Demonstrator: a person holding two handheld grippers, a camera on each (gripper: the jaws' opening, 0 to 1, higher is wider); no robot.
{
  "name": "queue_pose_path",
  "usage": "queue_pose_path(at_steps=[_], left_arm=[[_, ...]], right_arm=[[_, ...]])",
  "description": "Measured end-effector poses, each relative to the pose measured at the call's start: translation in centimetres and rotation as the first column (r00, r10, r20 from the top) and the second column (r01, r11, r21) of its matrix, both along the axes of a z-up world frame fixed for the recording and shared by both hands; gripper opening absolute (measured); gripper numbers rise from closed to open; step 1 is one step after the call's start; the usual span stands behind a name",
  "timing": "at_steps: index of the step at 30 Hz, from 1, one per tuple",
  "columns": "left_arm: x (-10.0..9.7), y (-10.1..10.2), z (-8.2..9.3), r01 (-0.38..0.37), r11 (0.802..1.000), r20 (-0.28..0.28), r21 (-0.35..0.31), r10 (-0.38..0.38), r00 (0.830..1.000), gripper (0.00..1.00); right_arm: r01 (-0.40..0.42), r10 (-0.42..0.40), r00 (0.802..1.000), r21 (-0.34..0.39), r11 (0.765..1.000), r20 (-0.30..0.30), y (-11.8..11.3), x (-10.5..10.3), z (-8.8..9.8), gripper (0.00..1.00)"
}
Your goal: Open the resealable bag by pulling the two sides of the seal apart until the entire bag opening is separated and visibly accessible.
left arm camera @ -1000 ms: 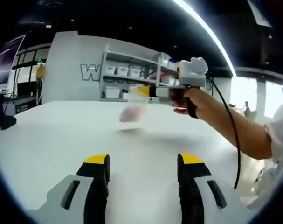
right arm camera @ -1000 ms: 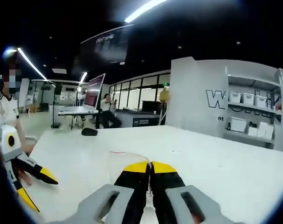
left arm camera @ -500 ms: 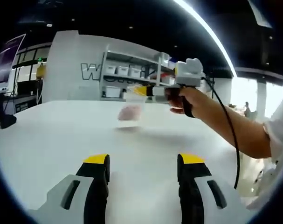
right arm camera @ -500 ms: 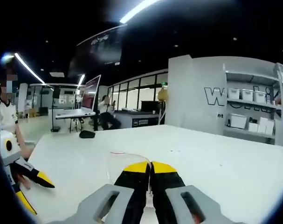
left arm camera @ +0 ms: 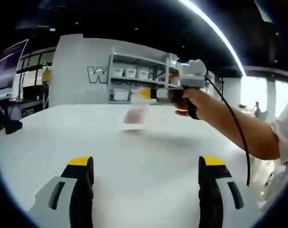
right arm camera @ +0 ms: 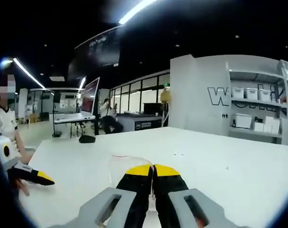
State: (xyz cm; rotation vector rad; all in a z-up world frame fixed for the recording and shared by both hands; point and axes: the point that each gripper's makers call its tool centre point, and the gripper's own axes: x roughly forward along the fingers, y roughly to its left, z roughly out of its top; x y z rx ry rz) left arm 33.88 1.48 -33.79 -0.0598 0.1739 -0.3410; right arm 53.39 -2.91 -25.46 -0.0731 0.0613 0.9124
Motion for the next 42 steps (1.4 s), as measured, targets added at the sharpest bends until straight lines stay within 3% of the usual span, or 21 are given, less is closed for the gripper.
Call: queue_pose_path(at_steps=[5, 23, 42], left_arm=[[0.1, 0.1, 0.2, -0.007, 1.000, 0.007, -0.002, 0.007, 1.000, 0.96], [-0.1, -0.1, -0.2, 0.006, 1.000, -0.017, 0.000, -0.006, 1.000, 0.93], [-0.1, -0.2, -0.4, 0.016, 1.000, -0.030, 0.004, -0.016, 0.999, 0.91]], right_arm=[[0.002, -0.002, 1.000, 0.003, 1.000, 0.001, 0.3, 0.8, 0.3, 0.00], [0.010, -0.010, 1.000, -0.009, 1.000, -0.002, 1.0, 2.1, -0.1, 0.00], [0.079, -0.080, 0.997, -0.026, 0.997, -0.011, 0.8, 6.9, -1.3, 0.00]])
